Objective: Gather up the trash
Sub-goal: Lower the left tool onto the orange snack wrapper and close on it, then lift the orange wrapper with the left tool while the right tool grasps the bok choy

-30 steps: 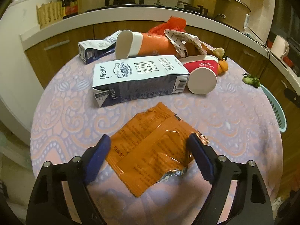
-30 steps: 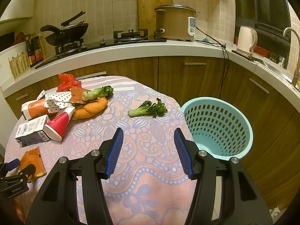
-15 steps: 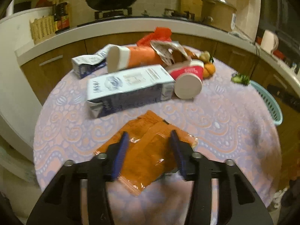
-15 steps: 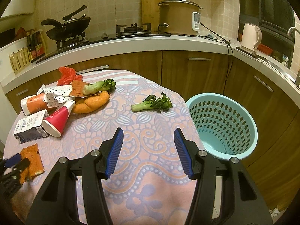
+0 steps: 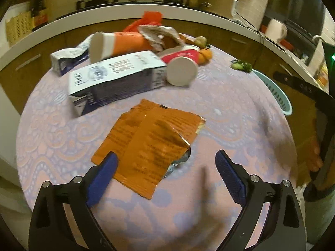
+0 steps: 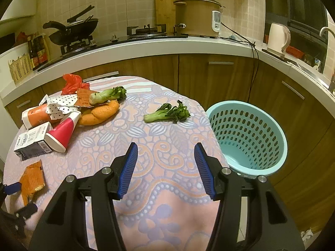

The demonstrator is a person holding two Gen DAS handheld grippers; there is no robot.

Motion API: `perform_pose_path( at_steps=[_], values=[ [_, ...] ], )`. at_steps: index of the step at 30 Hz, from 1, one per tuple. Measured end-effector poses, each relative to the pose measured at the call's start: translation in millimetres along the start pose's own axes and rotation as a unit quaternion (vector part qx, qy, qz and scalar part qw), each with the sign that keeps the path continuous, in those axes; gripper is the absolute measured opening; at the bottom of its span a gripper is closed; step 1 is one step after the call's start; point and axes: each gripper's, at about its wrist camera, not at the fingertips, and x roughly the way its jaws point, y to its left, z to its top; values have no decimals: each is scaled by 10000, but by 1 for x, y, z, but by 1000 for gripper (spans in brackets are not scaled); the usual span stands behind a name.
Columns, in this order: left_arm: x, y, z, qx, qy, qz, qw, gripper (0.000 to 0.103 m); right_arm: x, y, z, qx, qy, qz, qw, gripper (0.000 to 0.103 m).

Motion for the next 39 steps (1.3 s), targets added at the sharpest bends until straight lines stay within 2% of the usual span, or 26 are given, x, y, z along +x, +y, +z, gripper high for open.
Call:
perform_pose_path(
  at_steps=[1,4,6,7,8,9,11,15,19,21,28,31,33,35,39],
  values=[
    [1,0,0,0,-3,47,10000,91,0,1,0,-10,1,5,10000,53],
    [9,-1,3,134,-25,486,9987,90,0,2,0,-20,19,17,10000,53],
    [15,0,5,237,10,731,9970,85,0,2,-1,-28,27,14,10000,53],
    [16,0,7,244,-12,725,9971,85,1,2,-1,-26,31,7,10000,53],
    [15,0,9,228,-40,715,9972,79,1,2,-1,-24,33,5,10000,53],
    [15,1,12,214,-61,727,9971,68,1,1,0,-20,34,-5,10000,53],
    [14,3,17,143,-125,697,9974,57,3,0,1,-21,31,-22,10000,53],
    [8,5,22,81,-277,587,9979,39,6,-4,8,-28,-32,-69,10000,53],
    [4,5,26,12,-459,469,9978,31,20,-16,18,89,69,-97,9999,53],
    [2,4,26,-30,-520,383,9979,27,34,-21,23,138,261,-43,9996,53],
    [8,1,42,-52,-643,128,9978,24,89,-21,36,378,964,421,9937,53],
    [12,-2,45,-32,-661,58,9978,24,111,-17,43,608,1201,597,9891,58],
    [15,-3,46,-21,-667,10,9978,24,128,-15,47,784,1360,608,9857,58],
    [17,-4,46,1,-648,-24,9979,24,136,-12,51,828,1336,486,9864,61],
    [19,-5,48,54,-656,-53,9978,24,149,-5,61,930,1373,353,9855,73]
  ],
)
